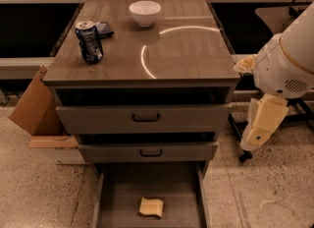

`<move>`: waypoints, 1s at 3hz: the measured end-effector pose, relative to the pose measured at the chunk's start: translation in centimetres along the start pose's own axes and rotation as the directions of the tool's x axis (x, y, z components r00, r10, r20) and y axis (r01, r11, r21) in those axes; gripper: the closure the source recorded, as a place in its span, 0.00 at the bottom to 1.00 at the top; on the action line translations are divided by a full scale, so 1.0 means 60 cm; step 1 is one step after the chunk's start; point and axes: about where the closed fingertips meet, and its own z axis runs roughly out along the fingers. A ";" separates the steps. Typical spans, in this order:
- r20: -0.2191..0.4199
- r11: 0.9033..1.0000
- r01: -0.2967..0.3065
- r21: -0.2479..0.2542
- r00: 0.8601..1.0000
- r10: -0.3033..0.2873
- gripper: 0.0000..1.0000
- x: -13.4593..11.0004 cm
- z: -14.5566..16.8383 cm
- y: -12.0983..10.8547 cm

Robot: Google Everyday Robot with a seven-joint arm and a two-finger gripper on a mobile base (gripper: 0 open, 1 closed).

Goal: Pick sponge from bottom drawer and place on counter

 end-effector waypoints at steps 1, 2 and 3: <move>-0.005 1.000 0.022 -0.019 1.000 -0.022 0.00 0.008 0.050 0.011; -0.005 1.000 0.022 -0.019 1.000 -0.022 0.00 0.008 0.050 0.011; 0.007 0.999 0.038 -0.010 0.999 -0.038 0.00 0.007 0.065 0.010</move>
Offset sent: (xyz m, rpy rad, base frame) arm 0.0010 0.0066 -0.0492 -0.0064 0.0289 0.0377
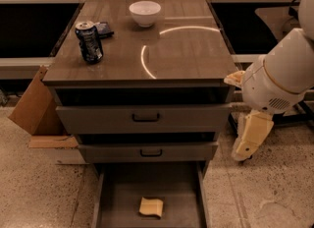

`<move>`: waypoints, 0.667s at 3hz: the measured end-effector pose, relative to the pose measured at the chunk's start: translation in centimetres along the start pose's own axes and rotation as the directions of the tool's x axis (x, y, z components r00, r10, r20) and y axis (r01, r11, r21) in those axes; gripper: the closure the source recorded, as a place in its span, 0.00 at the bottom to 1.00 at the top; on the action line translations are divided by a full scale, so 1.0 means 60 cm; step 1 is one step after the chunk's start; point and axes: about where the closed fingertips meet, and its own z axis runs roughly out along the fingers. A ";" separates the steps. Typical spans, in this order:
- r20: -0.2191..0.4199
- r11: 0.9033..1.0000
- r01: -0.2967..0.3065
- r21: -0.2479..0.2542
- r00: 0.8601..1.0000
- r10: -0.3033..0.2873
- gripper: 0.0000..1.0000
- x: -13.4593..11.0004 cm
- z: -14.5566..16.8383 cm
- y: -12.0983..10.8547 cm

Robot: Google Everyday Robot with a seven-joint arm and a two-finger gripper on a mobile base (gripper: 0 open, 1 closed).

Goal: Pick sponge from bottom drawer and place on counter

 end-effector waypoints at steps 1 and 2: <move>0.005 0.999 0.048 0.010 0.999 -0.048 0.00 0.006 0.069 -0.003; 0.021 0.996 0.088 -0.004 0.996 -0.088 0.00 0.017 0.170 -0.017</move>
Offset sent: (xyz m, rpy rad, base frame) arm 0.0570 0.0290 -0.1747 0.0217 -0.0180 0.1372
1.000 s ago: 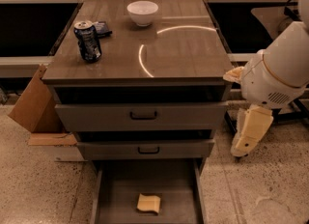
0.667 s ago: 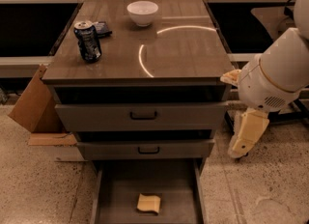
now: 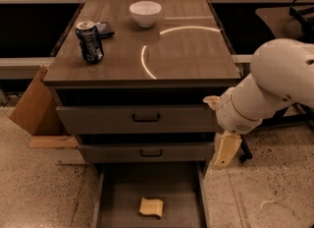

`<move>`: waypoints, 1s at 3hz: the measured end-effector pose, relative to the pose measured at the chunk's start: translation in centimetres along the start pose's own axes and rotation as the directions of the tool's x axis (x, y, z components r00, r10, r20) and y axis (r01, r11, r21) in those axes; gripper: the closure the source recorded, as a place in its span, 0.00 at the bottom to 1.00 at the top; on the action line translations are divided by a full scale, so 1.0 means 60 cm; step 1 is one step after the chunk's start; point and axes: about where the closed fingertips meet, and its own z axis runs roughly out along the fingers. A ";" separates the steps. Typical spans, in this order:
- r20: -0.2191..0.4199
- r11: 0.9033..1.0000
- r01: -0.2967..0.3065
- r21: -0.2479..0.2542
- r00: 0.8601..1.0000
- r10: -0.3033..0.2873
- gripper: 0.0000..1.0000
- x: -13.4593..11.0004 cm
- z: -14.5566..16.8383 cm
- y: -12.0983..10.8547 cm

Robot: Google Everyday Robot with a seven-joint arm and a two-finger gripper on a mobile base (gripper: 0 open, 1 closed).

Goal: Pick sponge from bottom drawer and place on counter

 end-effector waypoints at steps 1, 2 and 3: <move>0.023 0.998 0.020 -0.060 1.000 -0.018 0.00 0.018 0.129 -0.011; 0.023 0.998 0.020 -0.060 1.000 -0.018 0.00 0.018 0.129 -0.011; 0.038 0.999 0.018 -0.045 0.999 -0.016 0.00 0.015 0.164 -0.009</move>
Offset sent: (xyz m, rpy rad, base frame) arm 0.0177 0.0112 -0.0570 0.0087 0.0316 0.0372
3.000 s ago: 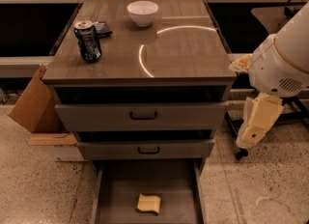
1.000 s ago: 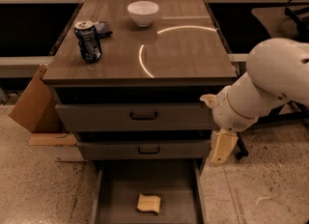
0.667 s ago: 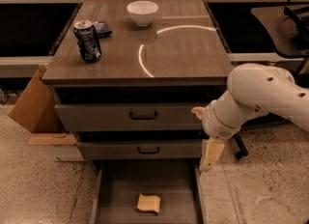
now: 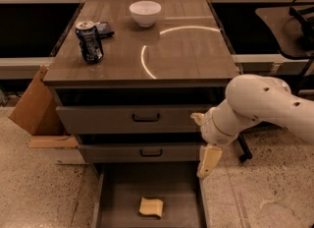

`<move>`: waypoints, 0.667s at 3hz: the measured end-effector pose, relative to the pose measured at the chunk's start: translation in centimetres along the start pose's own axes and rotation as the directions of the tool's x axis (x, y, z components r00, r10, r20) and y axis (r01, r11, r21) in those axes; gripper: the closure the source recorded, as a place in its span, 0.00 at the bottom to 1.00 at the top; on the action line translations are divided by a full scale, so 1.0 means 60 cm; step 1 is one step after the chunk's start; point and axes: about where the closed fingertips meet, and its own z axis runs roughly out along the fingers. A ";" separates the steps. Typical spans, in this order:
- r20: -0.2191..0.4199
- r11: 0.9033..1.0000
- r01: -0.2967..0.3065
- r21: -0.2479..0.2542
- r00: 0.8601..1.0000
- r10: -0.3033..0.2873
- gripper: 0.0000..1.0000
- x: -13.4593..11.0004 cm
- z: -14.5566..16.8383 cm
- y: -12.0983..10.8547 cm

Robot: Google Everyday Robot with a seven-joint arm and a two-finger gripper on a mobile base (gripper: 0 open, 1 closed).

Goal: Pick sponge from bottom drawer and place on counter

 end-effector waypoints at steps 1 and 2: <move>0.008 1.000 -0.001 -0.006 1.000 0.001 0.00 -0.002 0.061 0.012; 0.032 1.000 0.018 -0.022 0.999 -0.017 0.00 -0.017 0.156 0.060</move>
Offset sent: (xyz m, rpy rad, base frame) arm -0.0190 0.0357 -0.0902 0.0028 0.0091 -0.0090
